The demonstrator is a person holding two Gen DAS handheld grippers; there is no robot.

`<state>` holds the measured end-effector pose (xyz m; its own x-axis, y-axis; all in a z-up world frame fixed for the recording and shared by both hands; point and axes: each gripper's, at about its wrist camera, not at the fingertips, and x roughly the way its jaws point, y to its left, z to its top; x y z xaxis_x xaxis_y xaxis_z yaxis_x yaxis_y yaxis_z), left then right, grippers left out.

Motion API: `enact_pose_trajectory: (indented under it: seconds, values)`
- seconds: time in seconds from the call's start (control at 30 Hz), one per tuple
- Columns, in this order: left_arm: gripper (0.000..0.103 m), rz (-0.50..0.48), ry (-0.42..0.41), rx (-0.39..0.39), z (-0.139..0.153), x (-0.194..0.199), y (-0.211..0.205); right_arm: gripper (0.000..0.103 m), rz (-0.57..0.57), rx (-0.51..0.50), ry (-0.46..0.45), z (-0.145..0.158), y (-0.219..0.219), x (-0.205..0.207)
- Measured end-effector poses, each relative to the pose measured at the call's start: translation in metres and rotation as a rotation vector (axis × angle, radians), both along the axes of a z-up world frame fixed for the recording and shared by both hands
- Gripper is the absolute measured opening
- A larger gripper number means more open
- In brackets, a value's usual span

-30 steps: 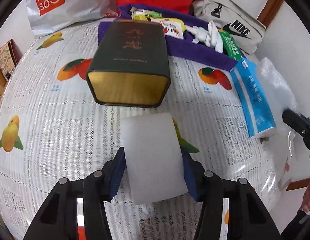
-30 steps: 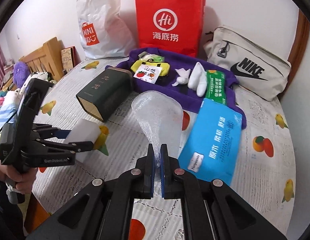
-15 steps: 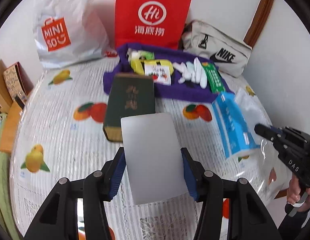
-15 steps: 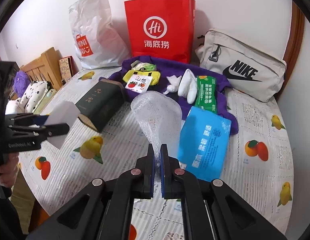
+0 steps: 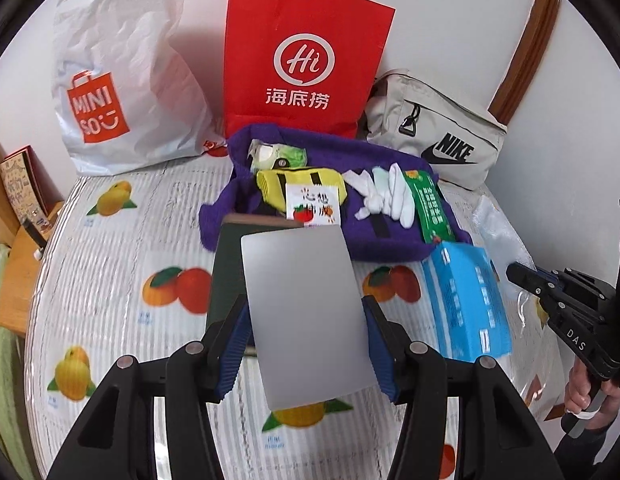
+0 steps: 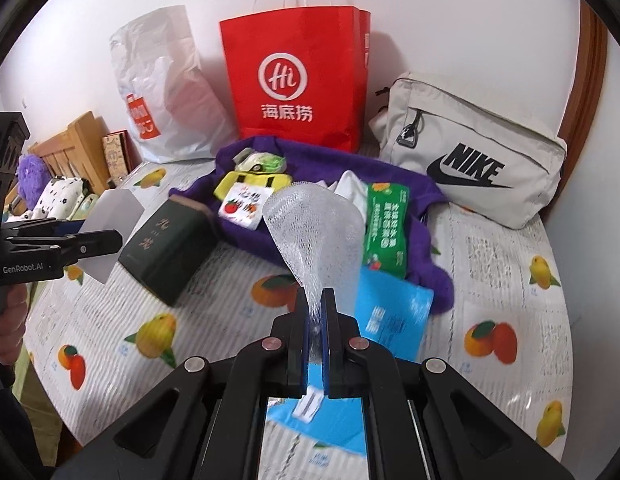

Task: Organize soft objects
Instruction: 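Carry sponge with left tool while right tool carries bag onto the towel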

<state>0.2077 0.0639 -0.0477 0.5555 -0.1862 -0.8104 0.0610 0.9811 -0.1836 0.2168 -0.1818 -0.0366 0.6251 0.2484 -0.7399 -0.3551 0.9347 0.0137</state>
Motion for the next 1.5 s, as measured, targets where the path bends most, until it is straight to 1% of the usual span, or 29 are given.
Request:
enact_pose_trajectory:
  seconds: [0.3, 0.43, 0.53, 0.7, 0.9, 1.07, 1.23, 1.27, 1.3, 1.33, 1.37, 1.43, 1.5]
  values:
    - [0.053, -0.031, -0.013, 0.008, 0.003, 0.044, -0.008, 0.005, -0.018, -0.008, -0.001, -0.002, 0.0, 0.049]
    - [0.054, -0.03, -0.005, 0.01, -0.002, 0.066, -0.008, 0.005, -0.012, -0.003, 0.01, -0.007, 0.003, 0.069]
    - [0.054, -0.028, 0.004, 0.011, -0.007, 0.081, -0.008, 0.005, 0.003, 0.026, 0.045, -0.014, 0.007, 0.088]
    - [0.054, -0.021, 0.022, 0.017, -0.015, 0.102, -0.004, 0.005, 0.025, 0.013, 0.059, -0.026, 0.02, 0.118]
    - [0.054, -0.011, 0.036, 0.01, -0.023, 0.121, 0.002, 0.006, -0.031, -0.019, 0.064, -0.035, 0.015, 0.146]
    - [0.054, -0.019, 0.046, -0.009, -0.028, 0.138, 0.001, 0.007, -0.069, -0.039, 0.12, -0.054, 0.008, 0.168]
    - [0.055, -0.047, 0.055, -0.016, -0.032, 0.159, -0.012, 0.01, -0.054, -0.037, 0.153, -0.064, 0.01, 0.178]
    - [0.055, -0.053, 0.057, -0.015, -0.033, 0.162, -0.015, 0.011, -0.05, -0.031, 0.163, -0.065, 0.01, 0.18]
    - [0.055, -0.059, 0.061, -0.013, -0.035, 0.167, -0.018, 0.016, -0.047, -0.021, 0.17, -0.065, 0.009, 0.18]
    - [0.055, -0.061, 0.066, -0.014, -0.038, 0.172, -0.02, 0.025, -0.044, -0.01, 0.175, -0.066, 0.008, 0.18]
    - [0.055, -0.062, 0.073, -0.018, -0.041, 0.178, -0.023, 0.031, -0.038, 0.005, 0.182, -0.066, 0.006, 0.18]
    - [0.055, -0.065, 0.086, -0.022, -0.046, 0.186, -0.027, 0.054, -0.031, 0.01, 0.178, -0.065, 0.005, 0.18]
    - [0.055, -0.069, 0.102, -0.02, -0.052, 0.194, -0.032, 0.06, -0.023, -0.002, 0.161, -0.064, 0.005, 0.178]
